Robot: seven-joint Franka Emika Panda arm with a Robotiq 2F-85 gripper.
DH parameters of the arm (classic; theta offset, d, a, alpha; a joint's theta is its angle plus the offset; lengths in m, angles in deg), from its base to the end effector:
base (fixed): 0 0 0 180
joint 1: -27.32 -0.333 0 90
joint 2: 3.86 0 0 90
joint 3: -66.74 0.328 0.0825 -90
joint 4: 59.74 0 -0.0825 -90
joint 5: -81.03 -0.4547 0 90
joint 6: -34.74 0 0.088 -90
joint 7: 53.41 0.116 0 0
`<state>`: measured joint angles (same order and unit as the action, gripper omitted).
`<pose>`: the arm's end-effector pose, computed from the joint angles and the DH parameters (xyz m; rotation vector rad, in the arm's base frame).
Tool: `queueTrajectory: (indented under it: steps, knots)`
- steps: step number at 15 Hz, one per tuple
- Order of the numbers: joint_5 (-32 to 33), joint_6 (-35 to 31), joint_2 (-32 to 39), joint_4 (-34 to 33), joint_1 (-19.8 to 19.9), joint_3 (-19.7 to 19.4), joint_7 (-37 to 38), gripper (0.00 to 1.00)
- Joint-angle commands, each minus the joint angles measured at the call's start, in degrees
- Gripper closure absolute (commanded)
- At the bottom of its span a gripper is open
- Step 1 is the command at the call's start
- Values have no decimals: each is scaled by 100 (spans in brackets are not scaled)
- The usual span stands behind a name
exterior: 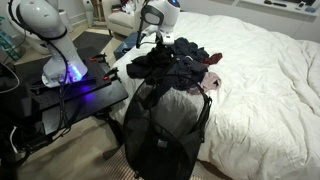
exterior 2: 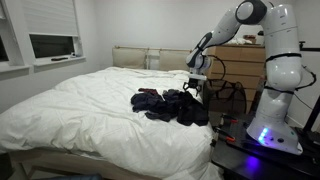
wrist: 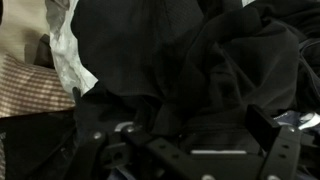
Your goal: Put the black clothing inside the black laundry bag on the floor
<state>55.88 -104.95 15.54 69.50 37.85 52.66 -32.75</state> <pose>0.5122 -0.2391 0.1474 -2.4889 1.5920 0.1840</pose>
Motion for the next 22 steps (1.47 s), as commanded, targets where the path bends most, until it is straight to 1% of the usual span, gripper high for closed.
queueTrajectory:
  steps: [1,4,13,14,15,16,22]
  knots:
    - [-239,-176,340,-232,174,168,42,0]
    - [-223,-291,469,-277,199,195,46,0]
    - [-194,-329,664,-349,251,245,65,0]
    - [-190,-332,665,-346,260,251,29,25]
    - [-183,-363,663,-338,261,252,9,28]
    - [-190,-373,653,-336,268,252,4,34]
    - [-218,-455,601,-335,326,245,-17,81]
